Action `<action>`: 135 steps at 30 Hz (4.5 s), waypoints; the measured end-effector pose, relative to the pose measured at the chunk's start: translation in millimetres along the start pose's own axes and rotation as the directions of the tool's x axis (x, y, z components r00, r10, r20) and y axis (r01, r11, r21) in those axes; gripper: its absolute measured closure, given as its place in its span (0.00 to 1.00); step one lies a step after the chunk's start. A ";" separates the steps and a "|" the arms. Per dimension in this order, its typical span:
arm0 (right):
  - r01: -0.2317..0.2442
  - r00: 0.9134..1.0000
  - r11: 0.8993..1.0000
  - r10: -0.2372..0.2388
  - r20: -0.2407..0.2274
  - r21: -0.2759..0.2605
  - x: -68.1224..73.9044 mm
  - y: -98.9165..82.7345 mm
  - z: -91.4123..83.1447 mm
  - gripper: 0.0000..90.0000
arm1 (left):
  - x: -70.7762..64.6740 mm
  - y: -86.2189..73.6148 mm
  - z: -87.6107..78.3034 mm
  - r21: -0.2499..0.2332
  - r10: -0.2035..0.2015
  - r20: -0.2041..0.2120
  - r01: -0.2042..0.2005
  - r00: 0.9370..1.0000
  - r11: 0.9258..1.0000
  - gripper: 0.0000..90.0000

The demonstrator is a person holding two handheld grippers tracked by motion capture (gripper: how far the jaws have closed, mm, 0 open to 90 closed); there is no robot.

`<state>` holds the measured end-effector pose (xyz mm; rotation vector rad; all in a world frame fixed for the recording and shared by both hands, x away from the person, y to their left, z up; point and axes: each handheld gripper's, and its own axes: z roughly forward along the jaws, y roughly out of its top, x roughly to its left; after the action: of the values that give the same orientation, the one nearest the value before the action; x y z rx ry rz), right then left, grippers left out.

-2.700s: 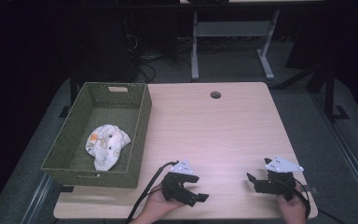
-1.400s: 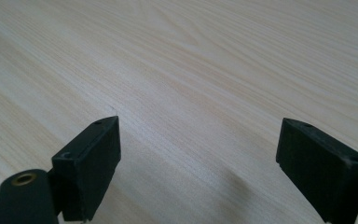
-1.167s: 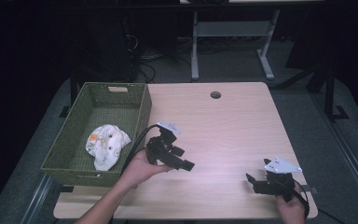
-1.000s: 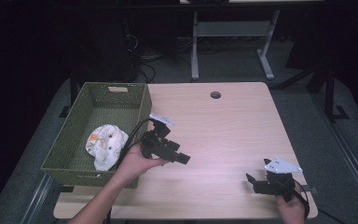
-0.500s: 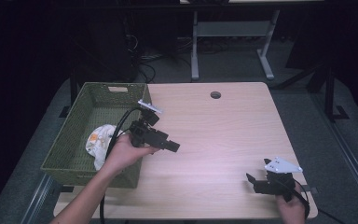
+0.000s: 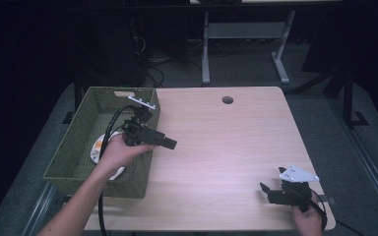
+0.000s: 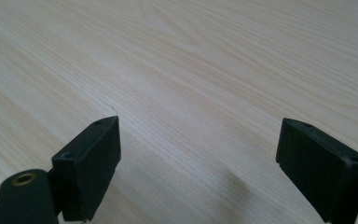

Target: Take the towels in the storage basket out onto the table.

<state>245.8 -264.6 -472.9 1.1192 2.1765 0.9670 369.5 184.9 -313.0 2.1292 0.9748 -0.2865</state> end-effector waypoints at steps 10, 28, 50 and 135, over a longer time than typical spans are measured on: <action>0.006 1.000 1.000 -0.006 -0.001 0.002 0.2 0.0 0.3 0.15 | 27.5 -9.9 -26.0 -0.043 -0.071 -0.010 0.070 0.997 0.997 0.23; -0.001 1.000 1.000 0.001 0.001 0.001 -0.4 -0.1 -0.4 0.15 | 72.7 -33.5 -60.7 -0.125 -0.192 -0.089 0.180 0.977 0.976 0.24; 0.004 1.000 1.000 -0.004 0.005 -0.003 0.0 0.2 -1.1 0.15 | 122.4 -55.9 -73.8 -0.106 -0.295 -0.331 0.276 0.896 0.955 0.26; 0.003 1.000 1.000 -0.003 0.014 0.003 -1.6 -1.3 0.2 0.15 | 154.3 -65.6 -28.7 0.215 -0.151 -0.604 0.343 0.783 0.914 0.84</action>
<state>246.2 -266.4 -473.9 1.1207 2.1693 0.9521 424.5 318.2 -403.3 2.4357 1.6734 0.1070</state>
